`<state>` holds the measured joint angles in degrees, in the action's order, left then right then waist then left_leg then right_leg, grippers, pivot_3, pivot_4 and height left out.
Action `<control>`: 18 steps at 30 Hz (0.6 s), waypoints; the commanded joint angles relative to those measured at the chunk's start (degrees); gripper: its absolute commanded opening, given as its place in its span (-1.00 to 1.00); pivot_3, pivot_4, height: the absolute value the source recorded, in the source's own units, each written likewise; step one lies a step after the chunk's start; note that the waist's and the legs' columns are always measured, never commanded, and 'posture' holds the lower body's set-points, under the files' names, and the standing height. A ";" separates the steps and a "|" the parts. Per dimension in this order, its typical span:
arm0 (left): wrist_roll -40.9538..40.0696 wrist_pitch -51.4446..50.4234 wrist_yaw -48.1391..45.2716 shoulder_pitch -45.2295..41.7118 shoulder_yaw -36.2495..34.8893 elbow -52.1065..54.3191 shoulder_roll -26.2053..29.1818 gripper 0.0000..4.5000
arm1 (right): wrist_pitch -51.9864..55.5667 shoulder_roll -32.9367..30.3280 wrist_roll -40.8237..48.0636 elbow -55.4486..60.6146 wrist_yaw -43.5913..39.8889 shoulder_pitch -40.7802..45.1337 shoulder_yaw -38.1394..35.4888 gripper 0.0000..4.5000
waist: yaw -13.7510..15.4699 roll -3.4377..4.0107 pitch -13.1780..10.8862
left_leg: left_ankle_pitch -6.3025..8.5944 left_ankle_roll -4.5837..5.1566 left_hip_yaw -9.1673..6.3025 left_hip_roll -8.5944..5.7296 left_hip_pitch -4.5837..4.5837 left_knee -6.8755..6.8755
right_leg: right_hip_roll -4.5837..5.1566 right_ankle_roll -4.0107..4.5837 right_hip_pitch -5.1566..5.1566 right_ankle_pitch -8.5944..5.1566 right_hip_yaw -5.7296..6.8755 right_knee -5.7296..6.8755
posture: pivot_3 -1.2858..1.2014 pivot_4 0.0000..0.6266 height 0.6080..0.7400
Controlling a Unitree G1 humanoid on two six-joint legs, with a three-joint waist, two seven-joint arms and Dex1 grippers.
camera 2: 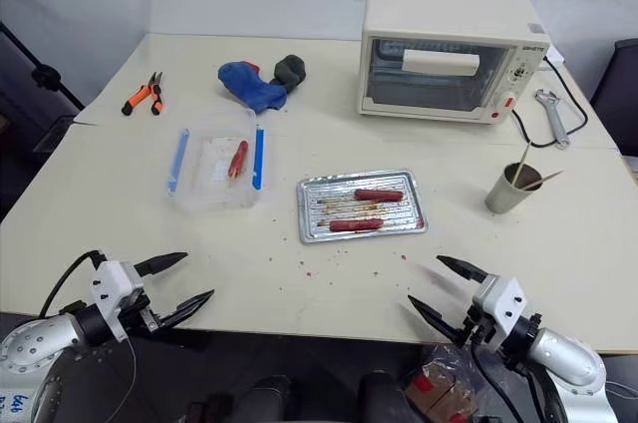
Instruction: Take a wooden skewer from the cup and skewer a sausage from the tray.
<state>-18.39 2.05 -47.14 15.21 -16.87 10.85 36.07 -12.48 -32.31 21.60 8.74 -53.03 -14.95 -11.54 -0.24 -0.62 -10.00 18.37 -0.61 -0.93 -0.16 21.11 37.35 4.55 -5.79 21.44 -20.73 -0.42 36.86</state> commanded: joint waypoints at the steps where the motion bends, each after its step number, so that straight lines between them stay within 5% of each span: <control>1: -0.26 0.70 -1.10 -0.60 0.66 1.83 0.76 1.00 | -0.54 -0.22 0.50 0.62 0.79 0.80 -1.17 0.99 | 0.00 0.00 0.00 | 0.00 0.00 0.00 0.00 0.00 0.00 | 0.00 0.00 0.00 0.00 0.00 0.00 | 0.03 -0.52 1.00; 9: -15.96 -17.04 -4.65 -13.11 5.42 8.41 1.05 1.00 | 1.69 0.73 5.33 4.80 8.29 -6.08 -14.66 0.99 | 0.75 0.04 -0.01 | -0.07 -0.12 -0.06 -0.03 0.08 0.09 | 0.04 -0.01 -0.02 0.00 0.05 0.03 | 0.03 -0.52 1.00; 18: -17.61 -20.22 -6.54 -22.98 11.46 9.39 -2.32 1.00 | -0.64 2.38 7.54 -3.23 10.10 -17.21 -31.88 0.99 | -0.26 0.15 0.06 | -0.15 -0.27 0.09 -0.03 -0.01 -0.04 | -0.07 -0.03 -0.06 0.01 -0.03 -0.02 | 0.03 -0.52 1.00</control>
<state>-34.51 -18.21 -53.30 -7.35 -4.98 19.48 33.86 -11.51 -30.22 27.43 5.51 -42.97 -32.20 -40.84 -0.50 -0.46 -9.95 18.23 -0.85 -0.78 -0.16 21.06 37.31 4.46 -5.82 21.38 -20.72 -0.51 36.87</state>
